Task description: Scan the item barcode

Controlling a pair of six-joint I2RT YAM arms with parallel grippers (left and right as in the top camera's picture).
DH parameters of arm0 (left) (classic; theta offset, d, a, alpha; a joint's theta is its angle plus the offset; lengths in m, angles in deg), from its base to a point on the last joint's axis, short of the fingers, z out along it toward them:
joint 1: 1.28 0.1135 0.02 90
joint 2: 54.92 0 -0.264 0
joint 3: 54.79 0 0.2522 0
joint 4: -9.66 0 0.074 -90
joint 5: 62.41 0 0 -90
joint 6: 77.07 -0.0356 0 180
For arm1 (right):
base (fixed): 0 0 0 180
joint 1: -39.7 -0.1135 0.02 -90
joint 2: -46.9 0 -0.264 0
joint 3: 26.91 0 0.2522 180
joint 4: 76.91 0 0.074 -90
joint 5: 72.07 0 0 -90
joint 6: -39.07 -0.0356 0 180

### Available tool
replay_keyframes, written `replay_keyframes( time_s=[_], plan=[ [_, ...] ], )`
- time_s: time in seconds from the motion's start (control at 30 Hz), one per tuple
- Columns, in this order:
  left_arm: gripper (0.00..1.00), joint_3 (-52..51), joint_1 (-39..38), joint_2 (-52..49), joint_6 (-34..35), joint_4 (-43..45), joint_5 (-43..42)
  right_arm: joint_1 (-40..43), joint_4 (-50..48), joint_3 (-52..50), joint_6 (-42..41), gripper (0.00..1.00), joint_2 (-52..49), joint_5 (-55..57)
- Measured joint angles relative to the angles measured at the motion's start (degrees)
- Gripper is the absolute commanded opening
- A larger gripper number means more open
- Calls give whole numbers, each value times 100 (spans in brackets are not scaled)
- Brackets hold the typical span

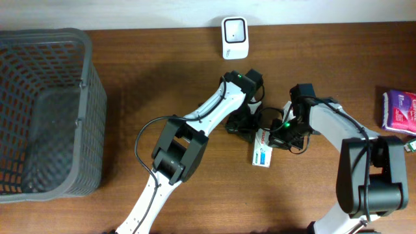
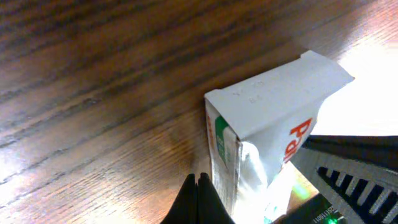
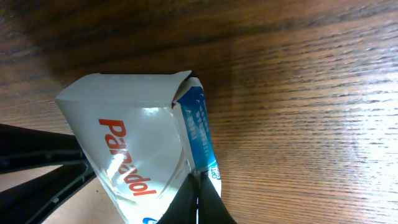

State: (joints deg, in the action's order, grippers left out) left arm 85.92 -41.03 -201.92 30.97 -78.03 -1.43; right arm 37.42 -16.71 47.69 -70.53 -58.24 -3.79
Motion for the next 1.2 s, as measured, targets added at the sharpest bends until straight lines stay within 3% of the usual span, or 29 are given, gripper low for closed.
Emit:
replay_keyframes(
  time_s=[0.13,0.17,0.2,0.3,0.47,0.5,0.57,0.6,0.8,1.07,1.1,1.17,1.2],
  plan=[
    [0,0,0,0,-35,-35,-267,0,256,55,13,5,-2,131],
    [0,0,0,0,-46,-37,-282,0,734,367,52,21,-33,269],
    [0,0,0,0,-46,-37,-299,2,1193,798,192,61,-55,330],
    [0,-2,0,0,-46,-52,-295,0,1036,584,549,72,-55,317],
    [0,-2,424,0,-48,-452,-138,7,223,20,579,76,-33,-439],
    [0,-2,741,0,-48,-549,-103,13,-48,-107,560,67,22,-697],
    [0,-2,1126,0,-48,-651,-59,17,-428,-273,518,36,26,-1113],
    [0,-2,1152,0,-48,-673,-55,24,-535,-372,505,27,-9,-1268],
    [3,-7,1010,0,-48,-699,114,26,-579,-494,483,4,-109,-1580],
    [4,-7,1008,0,-48,-695,229,26,-691,-494,673,6,-197,-2323],
    [4,-7,1008,0,-48,-713,251,26,-691,-494,699,33,-197,-2361],
    [3,-7,1008,0,-48,-758,273,26,-525,-481,752,59,-197,-1941],
    [1,-11,994,0,-48,-765,275,20,-492,-472,728,65,-195,-1980]
  ],
)
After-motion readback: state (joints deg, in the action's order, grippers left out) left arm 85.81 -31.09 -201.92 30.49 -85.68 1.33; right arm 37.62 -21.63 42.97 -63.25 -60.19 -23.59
